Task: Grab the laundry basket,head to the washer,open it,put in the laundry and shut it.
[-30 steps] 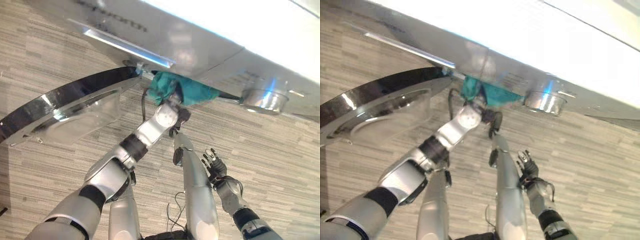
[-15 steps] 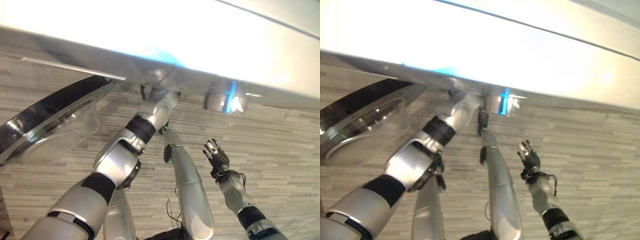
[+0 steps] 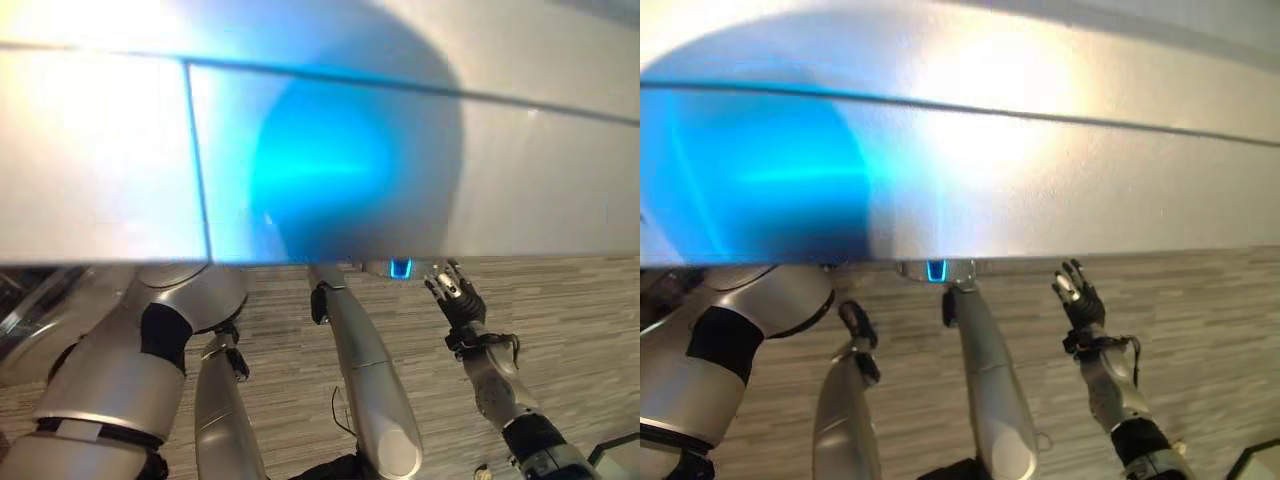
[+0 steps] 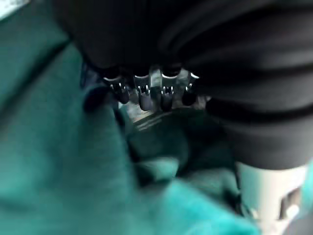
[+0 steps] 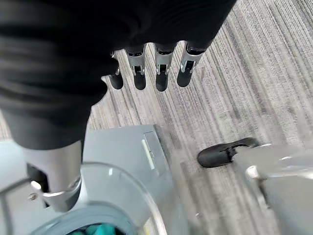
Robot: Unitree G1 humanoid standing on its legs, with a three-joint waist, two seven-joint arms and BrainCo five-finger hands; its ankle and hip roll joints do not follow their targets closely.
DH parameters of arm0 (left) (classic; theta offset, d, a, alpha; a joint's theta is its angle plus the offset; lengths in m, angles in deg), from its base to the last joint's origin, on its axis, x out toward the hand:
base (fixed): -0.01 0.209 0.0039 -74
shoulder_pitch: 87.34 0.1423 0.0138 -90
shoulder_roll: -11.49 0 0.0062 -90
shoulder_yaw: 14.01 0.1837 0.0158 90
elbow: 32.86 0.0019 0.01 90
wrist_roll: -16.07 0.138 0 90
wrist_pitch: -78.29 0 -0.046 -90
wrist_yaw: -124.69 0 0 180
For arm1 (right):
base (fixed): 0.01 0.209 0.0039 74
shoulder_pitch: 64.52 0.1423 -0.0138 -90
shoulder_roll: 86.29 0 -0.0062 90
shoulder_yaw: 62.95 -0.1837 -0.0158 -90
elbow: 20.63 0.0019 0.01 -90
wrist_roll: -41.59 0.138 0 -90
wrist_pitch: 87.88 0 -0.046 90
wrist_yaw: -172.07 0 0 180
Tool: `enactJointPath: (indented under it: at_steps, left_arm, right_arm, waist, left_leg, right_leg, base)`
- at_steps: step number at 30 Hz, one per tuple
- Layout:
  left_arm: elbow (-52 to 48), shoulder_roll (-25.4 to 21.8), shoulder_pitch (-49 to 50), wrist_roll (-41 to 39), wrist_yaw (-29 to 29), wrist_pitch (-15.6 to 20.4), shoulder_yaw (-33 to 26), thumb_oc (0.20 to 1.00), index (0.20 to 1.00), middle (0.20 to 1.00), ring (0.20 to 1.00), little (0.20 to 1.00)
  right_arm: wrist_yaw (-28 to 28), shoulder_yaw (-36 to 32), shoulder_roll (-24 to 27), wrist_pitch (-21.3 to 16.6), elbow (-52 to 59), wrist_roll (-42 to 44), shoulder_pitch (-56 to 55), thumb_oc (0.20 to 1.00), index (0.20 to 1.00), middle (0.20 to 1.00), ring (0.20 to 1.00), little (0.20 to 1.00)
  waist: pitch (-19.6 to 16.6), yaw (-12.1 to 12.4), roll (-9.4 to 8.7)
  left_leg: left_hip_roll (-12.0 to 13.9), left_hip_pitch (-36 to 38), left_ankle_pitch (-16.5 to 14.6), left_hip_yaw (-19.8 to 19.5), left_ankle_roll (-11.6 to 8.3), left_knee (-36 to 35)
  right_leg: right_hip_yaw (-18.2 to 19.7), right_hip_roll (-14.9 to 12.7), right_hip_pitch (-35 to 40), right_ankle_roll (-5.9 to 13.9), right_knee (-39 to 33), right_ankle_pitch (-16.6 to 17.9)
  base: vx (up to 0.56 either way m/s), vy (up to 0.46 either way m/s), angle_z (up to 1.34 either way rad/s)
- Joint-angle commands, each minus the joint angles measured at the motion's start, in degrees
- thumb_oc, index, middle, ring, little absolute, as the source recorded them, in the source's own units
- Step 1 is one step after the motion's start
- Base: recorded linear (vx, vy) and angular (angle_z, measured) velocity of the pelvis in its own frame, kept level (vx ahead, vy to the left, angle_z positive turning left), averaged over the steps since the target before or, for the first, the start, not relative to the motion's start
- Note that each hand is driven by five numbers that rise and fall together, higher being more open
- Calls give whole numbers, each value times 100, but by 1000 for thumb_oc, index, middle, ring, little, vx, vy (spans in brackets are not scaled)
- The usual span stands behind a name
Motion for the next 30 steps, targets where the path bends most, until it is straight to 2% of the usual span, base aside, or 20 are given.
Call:
enactJointPath:
  at_steps: [1, 4, 7, 10, 14, 20, 22, 25, 26, 28, 30]
  left_arm:
    - [6, 409, -1014, 1536, -41, -30, -259, 1000, 1000, 1000, 1000, 1000]
    - [-115, 452, -763, 1952, 239, 74, -25, 1000, 1000, 1000, 1000, 1000]
    - [-142, 511, -449, 2178, 448, -51, -7, 1000, 1000, 1000, 1000, 1000]
    - [-62, 596, -315, 1971, 707, -132, -222, 1000, 1000, 1000, 1000, 1000]
    - [-26, 720, -65, 1337, 630, -171, -804, 1000, 1000, 1000, 1000, 1000]
    - [-14, 872, 503, 741, 101, -163, -1377, 1000, 1000, 1000, 1000, 1000]
    - [-40, 1008, 942, 368, -267, -147, -1712, 1000, 1000, 1000, 1000, 1000]
    - [-158, 1120, 1347, 84, -462, -70, -1862, 1000, 1000, 1000, 1000, 1000]
    - [-300, 1128, 1491, -86, -460, -11, -1893, 1000, 1000, 1000, 1000, 1000]
    - [-1413, 948, 2133, -586, -225, 154, -2052, 1000, 1000, 1000, 1000, 1000]
    - [-1993, 1027, 2525, -923, 8, 222, -2161, 1000, 1000, 1000, 1000, 1000]
  right_arm:
    - [-215, 137, 134, -293, -207, 174, -436, 1000, 1000, 1000, 1000, 1000]
    - [-248, 217, 182, -252, -520, 205, -400, 1000, 1000, 1000, 1000, 1000]
    - [-256, 193, 158, -211, -715, 233, -387, 1000, 1000, 1000, 1000, 1000]
    - [-254, 152, 107, -155, -743, 226, -397, 1000, 1000, 1000, 1000, 1000]
    - [-222, 121, 4, -126, -666, 136, -454, 1000, 1000, 1000, 1000, 1000]
    - [-212, 311, -54, -182, -576, -1, -478, 1000, 1000, 1000, 1000, 1000]
    - [-140, 432, -79, -270, -569, -100, -449, 1000, 1000, 1000, 1000, 1000]
    - [-57, 508, -123, -325, -593, -206, -445, 1000, 1000, 1000, 1000, 1000]
    - [-36, 507, -114, -341, -576, -224, -448, 1000, 1000, 1000, 1000, 1000]
    - [59, 286, -181, -316, -561, -194, -527, 1000, 1000, 1000, 1000, 1000]
    - [136, 185, -324, -230, -589, -185, -511, 1000, 1000, 1000, 1000, 1000]
  waist:
    - [-24, -75, -49]
    - [-24, -8, -3]
    - [-24, 76, 45]
    - [-24, 131, 47]
    - [-24, 176, 33]
    - [-24, 210, -50]
    - [-24, 251, -116]
    - [-24, 290, -122]
    - [-24, 333, -97]
    - [-24, 484, 46]
    - [-24, 558, 102]
  left_leg:
    - [231, 1502, -537, 284, 475, -700]
    - [221, 1595, -474, 265, 447, -874]
    - [212, 1635, -433, 219, 440, -942]
    - [188, 1670, -384, 200, 417, -1039]
    - [184, 1751, -280, 161, 383, -1155]
    - [170, 1829, -257, 90, 388, -1233]
    - [135, 1802, -257, 35, 395, -1242]
    - [101, 1772, -241, -12, 401, -1251]
    - [78, 1739, -231, -31, 407, -1254]
    - [-24, 1626, -227, -108, 439, -1245]
    - [-82, 1575, -240, -160, 473, -1209]
  right_leg:
    - [-469, -103, -521, 952, 871, -589]
    - [-507, -132, -499, 959, 842, -591]
    - [-530, -171, -469, 960, 821, -577]
    - [-580, -215, -411, 972, 746, -528]
    - [-659, -269, -316, 978, 642, -456]
    - [-684, -324, -212, 965, 541, -379]
    - [-703, -349, -142, 975, 422, -309]
    - [-715, -380, -107, 984, 367, -267]
    - [-716, -397, -118, 986, 356, -263]
    - [-738, -464, -133, 1001, 317, -247]
    - [-747, -499, -130, 1002, 302, -238]
  base:
    - [17, -38, -2]
    - [-1, -4, 1]
    - [0, 0, 0]
    - [-6, -3, 1]
    - [-19, -8, 3]
    - [-24, 2, 10]
    - [-34, -2, 17]
    - [-10, 2, 1]
    - [-27, 4, 8]
    - [-28, 13, 9]
    - [-20, 30, 10]
